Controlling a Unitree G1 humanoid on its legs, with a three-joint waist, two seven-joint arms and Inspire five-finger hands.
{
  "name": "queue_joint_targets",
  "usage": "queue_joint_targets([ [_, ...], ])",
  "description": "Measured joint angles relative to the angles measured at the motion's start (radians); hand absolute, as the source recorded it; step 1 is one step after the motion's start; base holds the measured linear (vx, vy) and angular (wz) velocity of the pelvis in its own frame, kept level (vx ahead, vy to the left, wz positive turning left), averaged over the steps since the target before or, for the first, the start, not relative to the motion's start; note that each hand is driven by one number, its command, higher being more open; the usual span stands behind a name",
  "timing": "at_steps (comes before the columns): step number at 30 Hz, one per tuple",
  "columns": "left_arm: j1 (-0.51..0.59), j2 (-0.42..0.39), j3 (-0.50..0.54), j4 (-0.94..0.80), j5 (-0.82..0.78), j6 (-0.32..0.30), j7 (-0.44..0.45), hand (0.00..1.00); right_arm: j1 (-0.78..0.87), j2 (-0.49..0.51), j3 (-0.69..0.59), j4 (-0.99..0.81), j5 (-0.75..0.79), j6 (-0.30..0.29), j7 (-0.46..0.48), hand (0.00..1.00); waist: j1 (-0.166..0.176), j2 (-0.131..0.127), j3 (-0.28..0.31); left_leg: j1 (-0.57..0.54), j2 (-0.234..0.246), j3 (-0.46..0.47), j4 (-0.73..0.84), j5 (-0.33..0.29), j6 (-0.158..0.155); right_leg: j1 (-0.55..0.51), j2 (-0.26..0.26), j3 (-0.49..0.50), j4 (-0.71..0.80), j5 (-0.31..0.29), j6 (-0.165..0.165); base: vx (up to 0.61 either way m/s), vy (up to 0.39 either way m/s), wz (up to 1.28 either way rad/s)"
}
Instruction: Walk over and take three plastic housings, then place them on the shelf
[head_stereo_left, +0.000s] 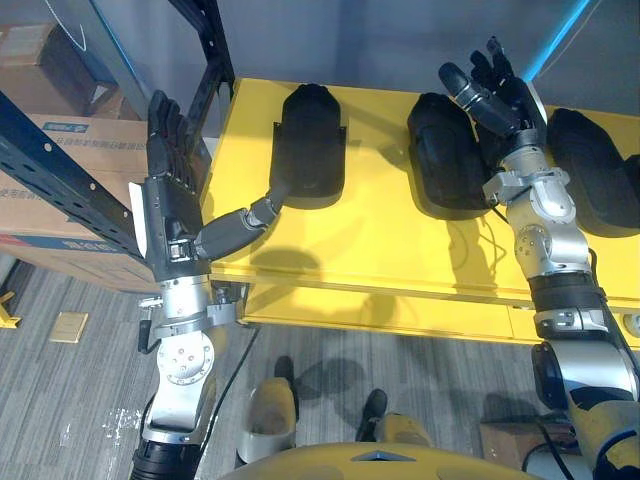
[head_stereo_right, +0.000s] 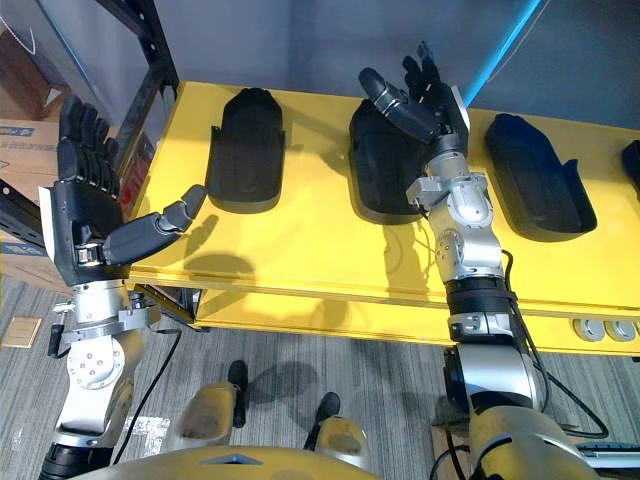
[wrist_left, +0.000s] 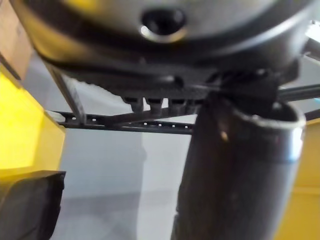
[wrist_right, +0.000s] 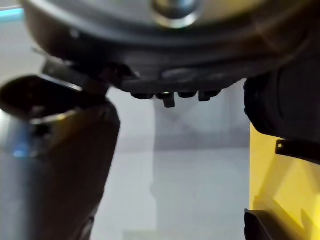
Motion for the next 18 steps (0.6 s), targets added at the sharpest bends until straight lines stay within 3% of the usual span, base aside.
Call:
queue_joint_targets([
  [8, -0.001, -0.005, -0.039, 0.000, 0.000, 0.000, 0.039, 1.00, -0.054, -0.039, 0.018, 0.095, 0.021, 0.084, 0.059, 1.00, 0.000, 0.005, 0.000, -0.006, 0.006, 0.011, -0.024, 0.014, -0.008, -0.040, -0.007, 0.009, 0.041, -0.016, -0.005, -0.01, -0.002, -0.02],
  [18, -0.007, -0.007, -0.066, 0.000, 0.000, 0.011, 0.060, 1.00, -0.079, -0.075, 0.036, 0.151, 0.021, 0.141, 0.084, 1.00, -0.002, 0.013, 0.001, -0.008, 0.008, 0.028, -0.035, 0.024, -0.009, -0.060, -0.008, 0.024, 0.051, -0.018, -0.005, 0.00, -0.003, -0.04],
])
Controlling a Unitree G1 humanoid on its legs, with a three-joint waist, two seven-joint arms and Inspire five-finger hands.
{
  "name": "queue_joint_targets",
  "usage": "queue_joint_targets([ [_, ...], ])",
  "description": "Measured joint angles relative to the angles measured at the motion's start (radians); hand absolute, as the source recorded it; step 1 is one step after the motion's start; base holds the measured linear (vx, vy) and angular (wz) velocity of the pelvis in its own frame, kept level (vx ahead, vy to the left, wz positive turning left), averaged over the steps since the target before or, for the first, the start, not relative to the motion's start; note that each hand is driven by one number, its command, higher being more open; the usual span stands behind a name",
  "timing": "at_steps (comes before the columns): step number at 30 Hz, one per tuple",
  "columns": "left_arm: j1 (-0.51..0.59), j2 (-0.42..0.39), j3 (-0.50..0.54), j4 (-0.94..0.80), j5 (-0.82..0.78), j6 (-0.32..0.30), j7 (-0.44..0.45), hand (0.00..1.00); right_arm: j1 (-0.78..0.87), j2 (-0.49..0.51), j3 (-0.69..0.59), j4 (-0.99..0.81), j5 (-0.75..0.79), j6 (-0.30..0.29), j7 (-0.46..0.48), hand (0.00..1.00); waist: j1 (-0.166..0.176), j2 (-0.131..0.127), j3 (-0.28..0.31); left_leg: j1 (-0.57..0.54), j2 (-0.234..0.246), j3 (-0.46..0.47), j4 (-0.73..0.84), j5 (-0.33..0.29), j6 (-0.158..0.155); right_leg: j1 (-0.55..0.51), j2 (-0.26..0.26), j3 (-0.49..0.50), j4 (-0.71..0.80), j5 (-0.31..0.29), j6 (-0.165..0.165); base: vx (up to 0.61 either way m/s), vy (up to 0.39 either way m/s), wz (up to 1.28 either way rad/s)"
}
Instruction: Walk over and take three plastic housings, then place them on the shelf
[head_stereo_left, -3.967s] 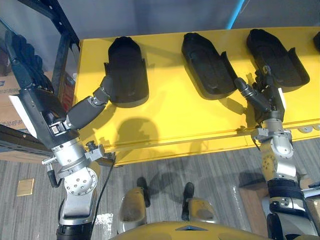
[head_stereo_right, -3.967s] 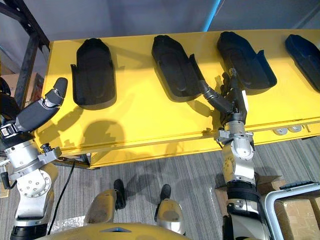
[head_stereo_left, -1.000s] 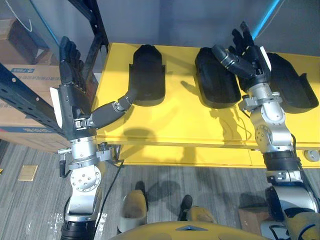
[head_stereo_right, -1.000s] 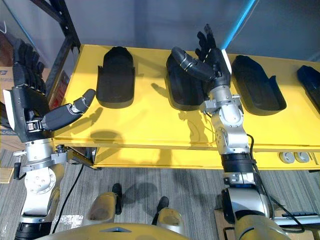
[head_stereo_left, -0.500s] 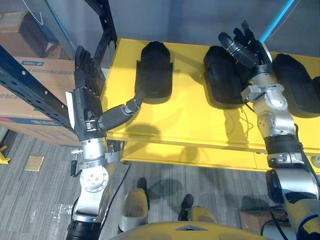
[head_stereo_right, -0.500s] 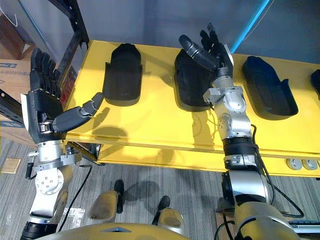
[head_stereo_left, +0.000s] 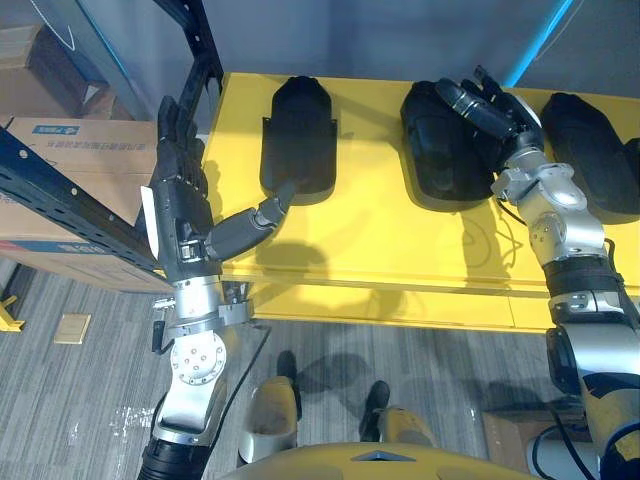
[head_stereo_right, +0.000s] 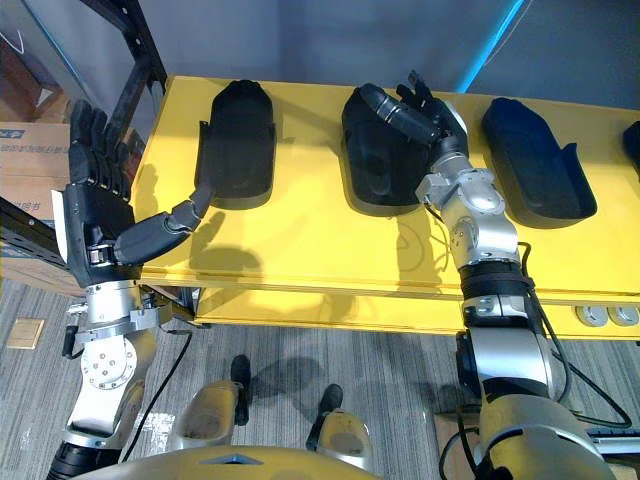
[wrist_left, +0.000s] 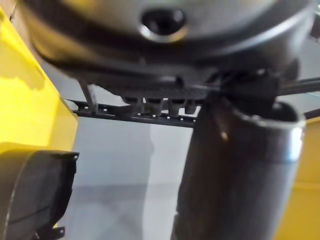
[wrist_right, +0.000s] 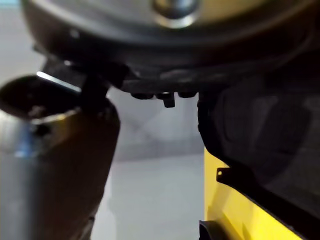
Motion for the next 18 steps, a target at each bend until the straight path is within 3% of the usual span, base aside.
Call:
queue_joint_targets([
  [5, 0.000, -0.001, -0.007, 0.000, -0.081, 0.003, -0.031, 1.00, -0.010, -0.003, 0.029, 0.020, -0.001, 0.012, 0.021, 1.00, -0.001, 0.000, 0.000, 0.002, 0.002, 0.004, 0.000, 0.000, 0.000, -0.001, 0.001, 0.005, 0.001, 0.000, 0.000, 0.00, 0.000, -0.01],
  [18, -0.014, 0.025, -0.011, 0.080, -0.078, 0.028, -0.019, 1.00, -0.029, -0.026, 0.074, 0.065, -0.003, 0.030, 0.061, 1.00, 0.004, 0.000, 0.000, 0.000, 0.016, 0.019, -0.020, 0.007, -0.005, -0.015, 0.017, 0.021, -0.015, 0.006, -0.003, 0.01, -0.011, -0.03],
])
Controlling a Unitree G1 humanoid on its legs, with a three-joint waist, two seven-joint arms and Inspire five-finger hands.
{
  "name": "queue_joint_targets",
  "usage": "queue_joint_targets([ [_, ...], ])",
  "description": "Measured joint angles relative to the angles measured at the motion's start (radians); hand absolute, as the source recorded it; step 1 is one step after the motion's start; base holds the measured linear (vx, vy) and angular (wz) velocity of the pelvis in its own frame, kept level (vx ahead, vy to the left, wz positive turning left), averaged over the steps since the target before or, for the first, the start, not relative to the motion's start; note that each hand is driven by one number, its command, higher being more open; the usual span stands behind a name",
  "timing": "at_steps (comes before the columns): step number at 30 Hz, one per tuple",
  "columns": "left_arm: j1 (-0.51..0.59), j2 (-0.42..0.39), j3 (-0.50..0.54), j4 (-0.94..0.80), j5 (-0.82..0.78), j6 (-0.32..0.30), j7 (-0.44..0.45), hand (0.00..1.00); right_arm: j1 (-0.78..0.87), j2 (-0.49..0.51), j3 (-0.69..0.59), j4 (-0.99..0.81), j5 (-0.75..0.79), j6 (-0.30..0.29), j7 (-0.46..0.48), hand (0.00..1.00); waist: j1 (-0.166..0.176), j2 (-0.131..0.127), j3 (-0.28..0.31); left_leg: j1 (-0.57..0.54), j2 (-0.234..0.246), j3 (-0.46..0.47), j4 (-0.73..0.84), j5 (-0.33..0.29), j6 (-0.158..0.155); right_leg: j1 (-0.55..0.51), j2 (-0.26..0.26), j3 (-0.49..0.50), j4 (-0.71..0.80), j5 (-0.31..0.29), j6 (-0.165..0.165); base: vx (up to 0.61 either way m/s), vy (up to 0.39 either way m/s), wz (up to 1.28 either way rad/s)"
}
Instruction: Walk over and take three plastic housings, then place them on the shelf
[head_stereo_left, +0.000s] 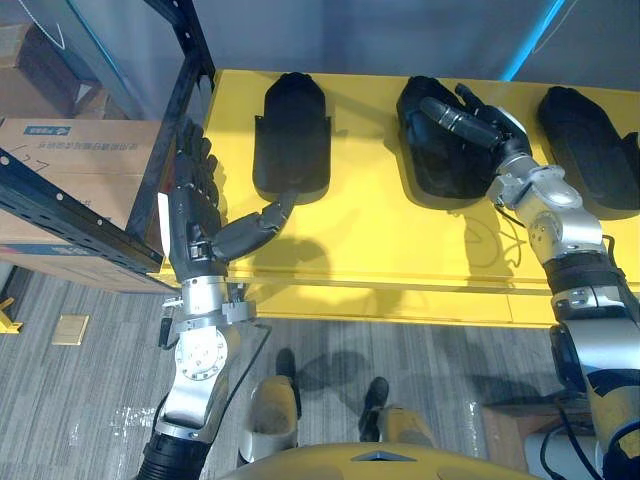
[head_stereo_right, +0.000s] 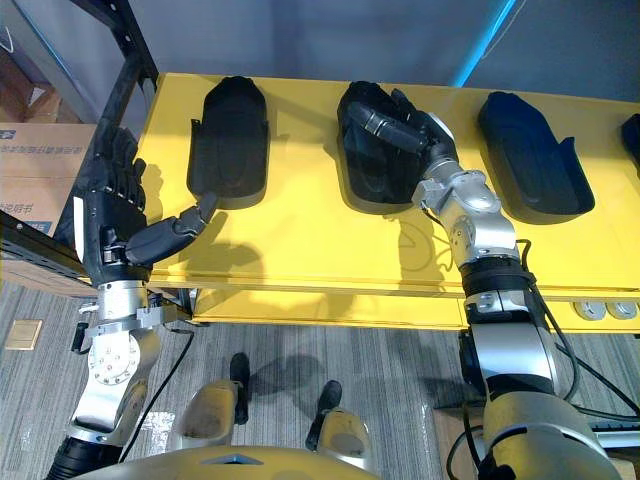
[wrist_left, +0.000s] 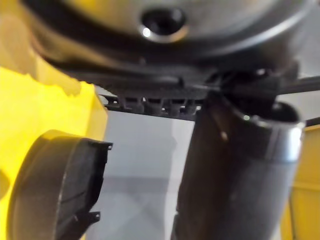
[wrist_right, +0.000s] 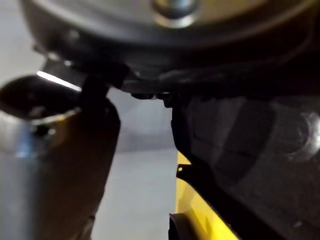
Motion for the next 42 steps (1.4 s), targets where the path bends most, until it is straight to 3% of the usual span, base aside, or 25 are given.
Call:
queue_joint_targets([
  [9, -0.026, 0.029, -0.010, 0.001, 0.004, 0.014, 0.018, 1.00, -0.036, -0.001, 0.000, 0.034, -0.003, 0.040, -0.026, 1.00, -0.003, 0.000, 0.000, 0.004, 0.009, 0.006, -0.012, 0.006, -0.007, -0.002, 0.011, 0.005, -0.006, 0.004, -0.005, 0.00, 0.000, 0.00],
  [23, -0.032, 0.028, -0.022, 0.002, 0.007, 0.015, 0.032, 1.00, -0.037, -0.001, -0.001, 0.037, -0.003, 0.040, -0.019, 1.00, -0.004, 0.000, 0.000, 0.004, 0.011, 0.015, -0.016, 0.008, -0.008, -0.008, 0.012, 0.011, -0.005, 0.005, -0.006, 0.00, 0.001, 0.00],
  [42, -0.032, 0.032, -0.053, 0.002, 0.014, 0.023, 0.042, 1.00, -0.038, -0.001, -0.048, 0.037, -0.039, 0.069, -0.117, 1.00, -0.007, 0.000, 0.000, 0.004, 0.013, 0.026, -0.017, 0.008, -0.008, -0.015, 0.012, 0.021, -0.005, 0.008, -0.007, 0.00, 0.000, -0.01],
])
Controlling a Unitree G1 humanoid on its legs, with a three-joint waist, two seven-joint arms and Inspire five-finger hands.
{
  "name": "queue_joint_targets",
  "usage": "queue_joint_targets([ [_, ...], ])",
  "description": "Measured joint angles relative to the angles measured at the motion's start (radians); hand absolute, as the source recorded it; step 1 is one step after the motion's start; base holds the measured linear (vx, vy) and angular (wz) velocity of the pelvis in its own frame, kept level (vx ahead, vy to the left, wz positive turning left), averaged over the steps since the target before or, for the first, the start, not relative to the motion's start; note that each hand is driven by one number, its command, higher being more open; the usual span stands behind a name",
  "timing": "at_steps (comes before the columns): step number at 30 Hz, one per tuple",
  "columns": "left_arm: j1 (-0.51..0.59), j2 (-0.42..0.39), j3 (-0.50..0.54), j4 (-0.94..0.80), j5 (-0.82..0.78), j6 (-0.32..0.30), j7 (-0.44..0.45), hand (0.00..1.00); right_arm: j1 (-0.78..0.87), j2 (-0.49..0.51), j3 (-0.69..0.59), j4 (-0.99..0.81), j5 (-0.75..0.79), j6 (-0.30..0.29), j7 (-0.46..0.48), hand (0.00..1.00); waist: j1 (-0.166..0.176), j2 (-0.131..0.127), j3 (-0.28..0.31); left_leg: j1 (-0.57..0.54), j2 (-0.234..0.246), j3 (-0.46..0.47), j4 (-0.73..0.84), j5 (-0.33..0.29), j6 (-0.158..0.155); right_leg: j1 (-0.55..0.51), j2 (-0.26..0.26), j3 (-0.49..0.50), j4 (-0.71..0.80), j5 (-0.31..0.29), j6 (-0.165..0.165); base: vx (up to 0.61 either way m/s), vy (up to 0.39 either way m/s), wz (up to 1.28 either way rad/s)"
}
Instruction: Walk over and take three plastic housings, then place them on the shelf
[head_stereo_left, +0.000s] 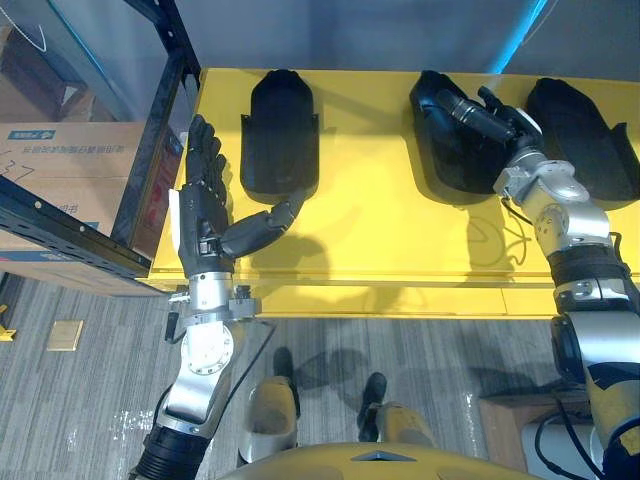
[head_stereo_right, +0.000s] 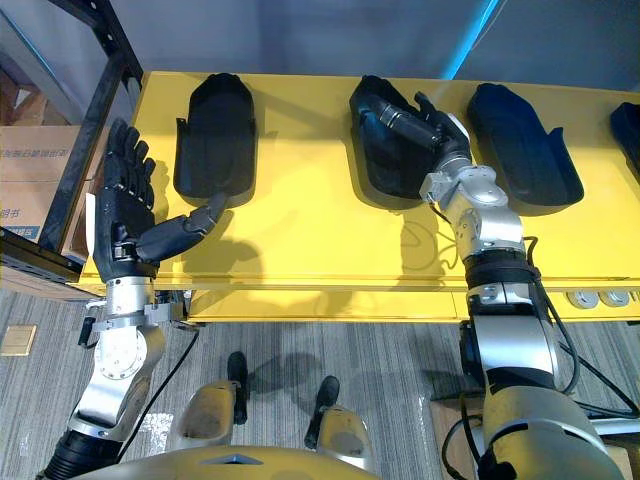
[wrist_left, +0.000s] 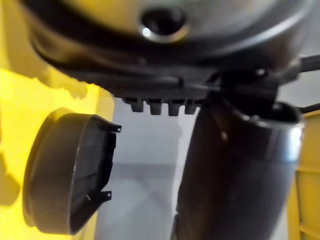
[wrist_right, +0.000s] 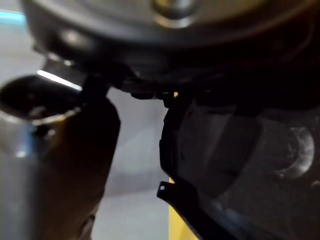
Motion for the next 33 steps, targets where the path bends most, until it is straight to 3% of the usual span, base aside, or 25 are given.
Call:
queue_joint_targets([
  [10, 0.000, 0.026, -0.018, 0.000, 0.029, 0.017, -0.009, 1.00, 0.002, 0.000, 0.002, 0.000, 0.000, -0.005, 0.069, 1.00, -0.001, 0.000, 0.000, 0.010, -0.001, 0.005, -0.014, 0.009, -0.001, 0.000, 0.000, 0.006, -0.001, 0.005, -0.001, 0.00, 0.000, 0.00],
  [18, 0.000, 0.035, -0.008, 0.000, 0.030, 0.017, -0.040, 1.00, 0.006, -0.018, 0.047, -0.008, 0.014, -0.090, 0.144, 1.00, -0.003, 0.000, 0.000, 0.017, -0.005, 0.000, -0.035, 0.024, -0.001, 0.001, 0.000, 0.001, -0.004, 0.007, -0.002, 0.00, 0.004, 0.02],
  [25, 0.007, 0.034, 0.031, 0.000, 0.030, 0.017, -0.045, 1.00, 0.046, -0.083, 0.006, -0.173, 0.044, -0.252, 0.018, 1.00, -0.004, 0.000, 0.000, 0.019, -0.018, -0.008, -0.048, 0.032, 0.003, 0.000, -0.008, -0.004, -0.004, 0.010, 0.002, 0.00, 0.011, 0.03],
  [29, 0.011, 0.034, 0.032, 0.000, 0.032, 0.016, -0.045, 1.00, 0.060, -0.083, -0.065, -0.253, 0.043, -0.297, -0.049, 1.00, -0.004, 0.000, 0.000, 0.019, -0.018, -0.008, -0.048, 0.033, 0.004, 0.000, -0.009, -0.004, -0.003, 0.010, 0.002, 0.00, 0.000, 0.00],
  [33, 0.011, 0.034, 0.032, 0.000, 0.033, 0.016, -0.038, 1.00, 0.101, -0.083, -0.113, -0.300, 0.041, -0.303, -0.092, 1.00, -0.009, 0.000, 0.000, 0.020, -0.019, -0.007, -0.048, 0.034, 0.005, -0.001, -0.011, -0.004, -0.001, 0.010, 0.003, 0.00, 0.000, 0.00],
])
